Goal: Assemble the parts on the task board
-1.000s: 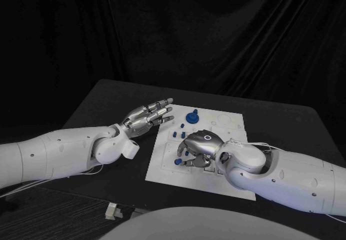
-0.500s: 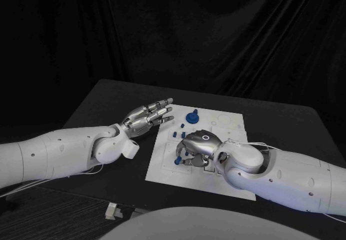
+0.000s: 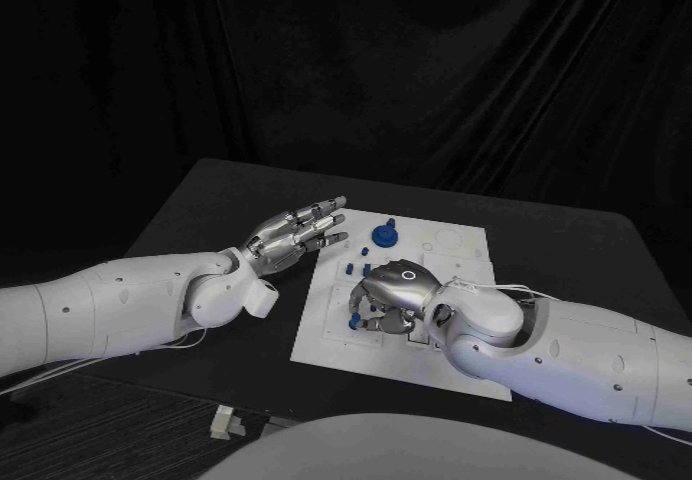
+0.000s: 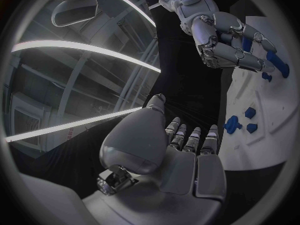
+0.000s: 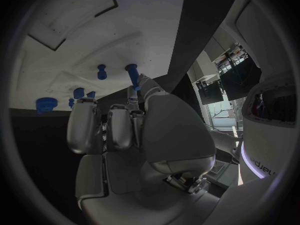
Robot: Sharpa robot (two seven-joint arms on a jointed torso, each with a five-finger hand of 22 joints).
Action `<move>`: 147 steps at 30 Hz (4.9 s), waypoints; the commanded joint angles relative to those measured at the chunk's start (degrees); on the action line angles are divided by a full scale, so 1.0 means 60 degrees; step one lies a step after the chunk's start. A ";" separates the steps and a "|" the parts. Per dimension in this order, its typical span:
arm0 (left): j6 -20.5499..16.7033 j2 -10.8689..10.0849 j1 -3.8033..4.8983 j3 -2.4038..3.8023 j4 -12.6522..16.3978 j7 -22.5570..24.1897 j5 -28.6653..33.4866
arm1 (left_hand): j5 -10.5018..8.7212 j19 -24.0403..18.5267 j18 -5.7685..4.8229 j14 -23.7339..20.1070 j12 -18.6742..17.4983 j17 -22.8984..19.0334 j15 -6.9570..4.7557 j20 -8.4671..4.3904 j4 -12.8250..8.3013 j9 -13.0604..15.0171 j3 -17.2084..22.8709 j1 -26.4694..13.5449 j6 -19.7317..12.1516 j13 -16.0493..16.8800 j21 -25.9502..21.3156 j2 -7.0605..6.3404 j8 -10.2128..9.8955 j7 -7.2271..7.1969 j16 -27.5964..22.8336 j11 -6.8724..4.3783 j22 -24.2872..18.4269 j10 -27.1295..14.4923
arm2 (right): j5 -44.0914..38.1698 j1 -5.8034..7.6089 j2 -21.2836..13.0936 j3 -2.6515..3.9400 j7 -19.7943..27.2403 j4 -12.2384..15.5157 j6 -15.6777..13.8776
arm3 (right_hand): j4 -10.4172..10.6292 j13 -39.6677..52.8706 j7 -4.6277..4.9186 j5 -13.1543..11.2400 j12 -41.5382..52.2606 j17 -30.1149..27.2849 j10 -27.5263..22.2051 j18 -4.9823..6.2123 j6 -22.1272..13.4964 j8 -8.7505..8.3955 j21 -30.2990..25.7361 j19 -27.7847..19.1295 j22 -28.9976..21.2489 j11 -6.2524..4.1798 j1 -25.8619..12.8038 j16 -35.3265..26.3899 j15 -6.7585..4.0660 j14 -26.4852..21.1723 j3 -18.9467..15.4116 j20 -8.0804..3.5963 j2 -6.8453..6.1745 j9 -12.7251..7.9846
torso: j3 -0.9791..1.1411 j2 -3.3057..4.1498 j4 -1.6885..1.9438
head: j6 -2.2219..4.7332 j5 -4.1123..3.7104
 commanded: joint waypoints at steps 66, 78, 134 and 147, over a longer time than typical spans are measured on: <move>0.0067 -0.0041 -0.0024 0.0009 -0.0001 0.0138 0.0046 | 0.0050 0.0006 0.0160 -0.0002 0.0046 0.0016 0.0094 0.0031 -0.0032 0.0009 0.0011 0.0039 -0.0052 0.0010 0.0009 0.0086 0.0019 0.0021 0.0071 0.0080 0.0045 -0.0004 | 0.4126 0.1976 -0.3223 0.0006 -0.0748 0.1855 -0.1195 | 0.1820 0.0723 0.0161 -0.0575 0.0201 0.0182 0.0419 -0.0141 0.0274 -0.0527 0.0274 0.0273 0.1818 0.0300 -0.3030 0.0212 0.0251 0.0425 -0.0682 0.0215 0.0120 -0.0302 | -0.0001 -0.0007 -0.0002 | 0.0002 -0.0074; -0.0071 -0.0064 -0.0025 0.0008 0.0046 0.0318 0.0047 | 0.0053 0.0024 0.0168 0.0000 0.0103 0.0016 0.0073 0.0026 -0.0048 0.0019 -0.0016 0.0040 0.0020 0.0020 0.0020 0.0046 0.0036 0.0007 0.0073 0.0102 0.0077 0.0018 | 0.5883 0.2160 -0.3814 0.0004 -0.4013 0.1471 0.3447 | 0.1753 0.1145 -0.0028 -0.0343 0.0411 -0.0083 0.0612 -0.0080 0.1200 -0.0509 0.0080 0.0199 0.1743 0.0191 -0.4014 0.0147 0.0178 0.0388 -0.1296 0.0186 0.0154 0.0004 | -0.0003 -0.0006 -0.0003 | 0.0002 -0.0329; 0.0054 0.0021 -0.0051 0.0008 0.0008 0.0208 0.0046 | 0.0116 0.0042 0.0167 -0.0001 0.0172 0.0016 0.0040 0.0011 -0.0087 0.0016 -0.0016 0.0091 0.0036 0.0024 0.0027 0.0058 0.0035 0.0052 0.0079 0.0151 0.0081 0.0054 | 0.5243 0.1377 -0.2709 0.0001 -0.4860 0.0528 0.4593 | 0.1180 0.1437 -0.0356 -0.0826 0.0508 -0.0568 0.0707 -0.0080 0.2039 -0.0582 0.0082 0.0194 0.1742 -0.0131 -0.3645 0.0010 -0.0132 0.0355 -0.1778 -0.0103 0.0421 0.0767 | 0.0002 -0.0001 0.0005 | 0.0002 -0.1241; 0.0081 0.0015 -0.0061 0.0008 0.0010 0.0184 0.0046 | 0.0115 0.0040 0.0166 -0.0002 0.0170 0.0016 0.0045 0.0014 -0.0087 0.0015 -0.0014 0.0091 0.0027 0.0023 0.0025 0.0065 0.0033 0.0059 0.0077 0.0152 0.0072 0.0050 | 0.4825 0.1124 -0.2446 0.0001 -0.4916 0.0375 0.4887 | 0.0910 0.1299 -0.0326 -0.0708 0.0411 -0.0761 0.0640 -0.0051 0.1775 -0.0694 -0.0095 0.0134 0.1693 -0.0131 -0.3374 -0.0062 -0.0116 0.0306 -0.1744 -0.0115 0.0503 0.0967 | -0.0001 0.0001 0.0002 | 0.0002 -0.1217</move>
